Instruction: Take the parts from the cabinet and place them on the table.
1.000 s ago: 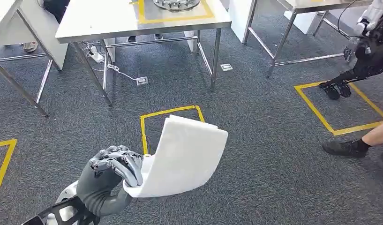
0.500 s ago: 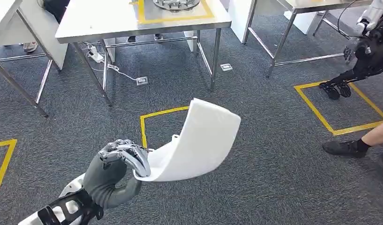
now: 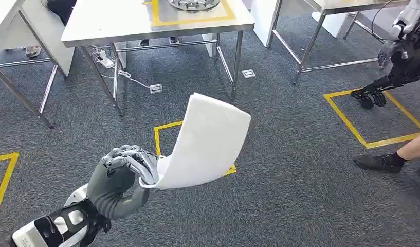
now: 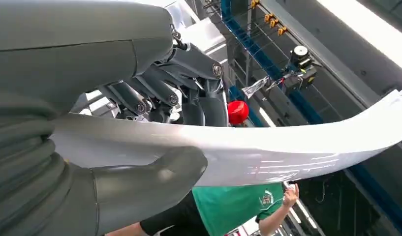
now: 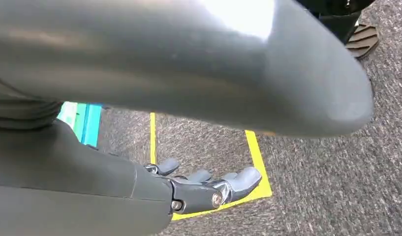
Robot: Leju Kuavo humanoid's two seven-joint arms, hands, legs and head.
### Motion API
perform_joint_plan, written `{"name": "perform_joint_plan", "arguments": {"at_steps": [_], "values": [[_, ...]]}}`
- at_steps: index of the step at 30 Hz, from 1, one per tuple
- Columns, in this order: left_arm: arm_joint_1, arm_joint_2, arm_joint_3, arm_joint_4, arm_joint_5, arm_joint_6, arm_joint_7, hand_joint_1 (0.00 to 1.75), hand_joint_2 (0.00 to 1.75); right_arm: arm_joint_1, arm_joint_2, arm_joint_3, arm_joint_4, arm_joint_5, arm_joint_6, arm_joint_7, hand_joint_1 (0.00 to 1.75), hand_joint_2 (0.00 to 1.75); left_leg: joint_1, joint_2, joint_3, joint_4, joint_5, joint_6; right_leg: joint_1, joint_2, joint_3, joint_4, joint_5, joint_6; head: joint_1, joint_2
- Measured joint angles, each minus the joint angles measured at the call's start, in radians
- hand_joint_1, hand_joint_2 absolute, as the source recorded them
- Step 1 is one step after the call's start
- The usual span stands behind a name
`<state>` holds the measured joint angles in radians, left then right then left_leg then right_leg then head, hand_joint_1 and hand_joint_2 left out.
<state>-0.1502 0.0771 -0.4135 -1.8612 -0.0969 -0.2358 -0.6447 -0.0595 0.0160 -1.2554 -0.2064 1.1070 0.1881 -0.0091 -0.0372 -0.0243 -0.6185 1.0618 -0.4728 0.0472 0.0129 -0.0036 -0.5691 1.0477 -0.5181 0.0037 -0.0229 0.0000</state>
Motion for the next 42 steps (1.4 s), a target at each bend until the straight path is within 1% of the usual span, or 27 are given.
{"name": "perform_joint_plan", "arguments": {"at_steps": [1,3,4,7,8,9,10,12,13,16,19,20,22,23,24,25,27,28,29,32,34,35,37,38,39,40,42], "values": [[-0.003,0.001,0.000,0.000,0.002,-0.001,0.000,1.75,1.75,0.000,0.000,0.000,0.000,0.000,0.000,0.002,0.00,0.00,-0.001,0.000,0.000,0.000,0.000,0.002,-0.001,0.000,0.000,-0.001,0.000,0.002,0.000,0.000],[-0.007,0.001,0.000,0.000,0.003,-0.001,0.000,1.75,1.75,-0.002,-0.006,0.000,0.000,0.000,0.000,0.000,0.00,0.00,0.012,0.000,0.013,-0.021,0.007,0.011,0.001,0.001,0.006,0.007,-0.008,0.012,0.000,0.000],[-0.010,0.002,0.000,0.000,0.004,-0.002,-0.001,1.75,1.75,-0.003,-0.006,0.000,0.000,0.000,0.005,0.000,0.00,0.00,0.013,0.002,0.017,-0.026,0.006,0.014,0.003,0.003,-0.010,0.039,-0.028,0.017,0.004,0.000],[-0.012,0.000,-0.001,0.002,0.005,-0.002,0.005,1.75,1.75,-0.004,-0.008,0.000,0.000,-0.005,0.006,0.005,0.00,0.00,0.013,0.003,0.017,-0.025,0.005,0.017,-0.009,0.003,-0.125,0.252,-0.123,0.027,0.007,0.000],[-0.012,0.000,-0.001,0.004,0.005,-0.002,0.006,1.75,1.75,-0.003,-0.008,0.000,0.000,-0.006,0.006,0.006,0.00,0.00,0.013,0.002,0.017,-0.025,0.003,0.016,-0.012,0.003,-0.151,0.294,-0.127,0.029,0.008,0.000],[-0.012,-0.002,-0.001,0.006,0.005,-0.002,0.008,1.75,1.75,-0.003,-0.008,0.000,0.000,-0.006,0.006,0.006,0.00,0.00,0.014,0.001,0.019,-0.025,0.002,0.014,-0.015,0.003,-0.153,0.284,-0.105,0.031,0.008,0.000],[-0.012,-0.003,-0.001,0.007,0.005,-0.002,0.010,1.75,1.75,-0.003,-0.008,0.000,0.000,-0.006,0.006,0.006,0.00,0.00,0.014,0.000,0.022,-0.024,0.000,0.011,-0.018,0.003,-0.133,0.232,-0.066,0.032,0.008,0.000],[-0.013,-0.003,-0.001,0.007,0.005,-0.001,0.011,1.75,1.75,-0.004,-0.008,0.000,0.000,-0.007,0.009,0.006,0.00,0.00,0.015,-0.001,0.030,-0.022,-0.006,0.004,-0.022,0.004,-0.043,0.049,0.025,0.029,0.008,0.000],[-0.012,-0.002,-0.001,0.006,0.006,-0.001,0.009,1.75,1.75,-0.005,-0.008,0.000,0.000,-0.007,0.009,0.006,0.00,0.00,0.013,-0.001,0.030,-0.019,-0.010,-0.002,-0.021,0.006,-0.021,0.000,0.022,0.025,0.008,0.000],[-0.010,0.007,0.000,0.005,0.010,-0.001,0.004,1.75,1.75,-0.004,-0.007,0.000,0.000,-0.006,0.009,0.006,0.00,0.00,0.015,-0.002,0.032,-0.022,-0.016,-0.022,-0.011,0.004,-0.019,-0.007,0.020,0.006,0.008,0.000],[-0.010,0.014,0.001,-0.002,0.010,-0.001,0.002,1.75,1.75,-0.004,0.000,0.000,0.000,-0.006,0.009,0.006,0.00,0.00,0.014,0.007,0.029,0.006,-0.036,-0.042,-0.022,0.001,-0.001,-0.020,0.021,-0.013,0.003,0.000],[-0.010,0.016,0.001,-0.002,0.011,-0.001,0.001,1.75,1.75,-0.004,0.000,0.000,0.000,-0.006,0.009,0.006,0.00,0.00,0.019,0.009,0.001,0.065,-0.068,-0.050,-0.023,-0.001,0.004,-0.021,0.018,-0.018,-0.002,0.000],[-0.005,0.021,0.002,-0.002,0.012,-0.001,0.002,1.75,1.75,-0.004,0.000,0.000,0.000,-0.006,0.009,0.006,0.00,0.00,0.031,0.012,-0.087,0.225,-0.131,-0.062,-0.023,-0.003,0.011,-0.020,0.009,-0.020,-0.003,0.000],[-0.004,0.022,0.002,-0.001,0.012,-0.001,0.002,1.75,1.75,-0.003,0.000,0.000,0.000,-0.006,0.009,0.006,0.00,0.00,0.034,0.013,-0.120,0.276,-0.140,-0.065,-0.023,-0.004,0.015,-0.020,0.005,-0.019,-0.003,0.000],[-0.003,0.025,0.002,-0.001,0.012,-0.001,0.002,1.75,1.75,-0.002,0.000,0.000,0.000,-0.006,0.009,0.006,0.00,0.00,0.038,0.015,-0.131,0.281,-0.123,-0.068,-0.024,-0.004,0.021,-0.020,-0.001,-0.017,-0.003,0.000],[-0.003,0.026,0.003,-0.001,0.012,-0.001,0.002,1.75,1.75,-0.002,0.001,0.000,0.000,-0.006,0.009,0.006,0.00,0.00,0.041,0.016,-0.118,0.242,-0.086,-0.070,-0.025,-0.004,0.030,-0.019,-0.007,-0.015,-0.003,0.000],[-0.003,0.027,0.003,-0.002,0.012,-0.001,0.002,1.75,1.75,-0.002,0.001,0.000,0.000,-0.006,0.009,0.006,0.00,0.00,0.043,0.023,-0.035,0.059,0.023,-0.069,-0.030,-0.005,0.054,-0.019,-0.024,-0.006,-0.003,0.000],[-0.003,0.028,0.005,-0.002,0.013,-0.001,0.001,1.75,1.75,-0.002,0.001,0.000,0.000,-0.006,0.009,0.006,0.00,0.00,0.043,0.032,-0.010,-0.001,0.035,-0.068,-0.030,-0.005,0.058,-0.020,-0.031,0.000,-0.005,0.000],[-0.004,0.029,0.006,-0.001,0.013,-0.001,0.002,1.75,1.75,-0.004,0.001,0.000,0.000,-0.006,0.009,0.006,0.00,0.00,0.034,0.032,0.002,-0.016,0.017,-0.061,-0.025,-0.004,0.057,-0.017,-0.037,0.009,-0.008,0.000],[-0.003,0.031,0.009,-0.003,0.013,-0.001,0.000,1.75,1.75,-0.003,0.001,0.000,0.000,-0.005,0.009,0.006,0.00,0.00,0.034,0.024,0.001,-0.020,0.009,-0.034,-0.025,-0.008,0.070,-0.021,-0.027,0.028,-0.006,0.000],[-0.004,0.033,0.010,-0.003,0.021,0.003,-0.014,1.75,1.75,-0.005,0.002,0.000,0.000,0.004,0.009,0.006,0.00,0.00,0.040,0.020,0.027,-0.029,0.004,-0.019,-0.028,-0.006,0.066,0.009,-0.038,0.034,-0.004,0.000],[-0.005,0.035,0.010,-0.004,0.023,0.011,-0.020,1.75,1.75,-0.009,0.002,0.000,0.000,0.011,0.015,0.005,0.00,0.00,0.040,0.020,0.033,-0.030,-0.001,-0.013,-0.028,-0.004,0.037,0.058,-0.059,0.035,-0.002,0.000],[0.014,0.045,0.017,-0.017,0.024,0.042,-0.027,1.75,1.75,-0.012,0.001,0.009,0.000,0.035,0.018,0.005,0.00,0.00,0.037,0.019,0.040,-0.030,-0.011,-0.008,-0.027,-0.004,-0.066,0.212,-0.123,0.037,0.003,0.000],[0.031,0.055,0.021,-0.032,0.024,0.058,-0.030,1.75,1.75,-0.012,0.000,0.015,0.000,0.043,0.018,0.007,0.00,0.00,0.035,0.019,0.044,-0.029,-0.017,-0.007,-0.027,-0.004,-0.112,0.271,-0.141,0.037,0.003,0.000],[0.045,0.067,0.023,-0.044,0.024,0.065,-0.030,1.75,1.75,-0.010,0.000,0.018,0.000,0.045,0.018,0.008,0.00,0.00,0.034,0.017,0.051,-0.029,-0.023,-0.007,-0.027,-0.004,-0.138,0.288,-0.130,0.036,0.004,0.000],[0.051,0.075,0.023,-0.053,0.026,0.068,-0.030,1.75,1.75,-0.009,-0.001,0.019,0.000,0.045,0.018,0.009,0.00,0.00,0.032,0.014,0.059,-0.029,-0.029,-0.007,-0.026,-0.004,-0.138,0.260,-0.095,0.032,0.004,0.000],[0.050,0.082,0.023,-0.065,0.029,0.072,-0.026,1.75,1.75,-0.011,-0.005,0.023,0.000,0.045,0.018,0.009,0.00,0.00,0.030,0.009,0.082,-0.029,-0.043,-0.010,-0.022,-0.003,-0.089,0.110,0.022,0.020,0.005,0.000]]}}
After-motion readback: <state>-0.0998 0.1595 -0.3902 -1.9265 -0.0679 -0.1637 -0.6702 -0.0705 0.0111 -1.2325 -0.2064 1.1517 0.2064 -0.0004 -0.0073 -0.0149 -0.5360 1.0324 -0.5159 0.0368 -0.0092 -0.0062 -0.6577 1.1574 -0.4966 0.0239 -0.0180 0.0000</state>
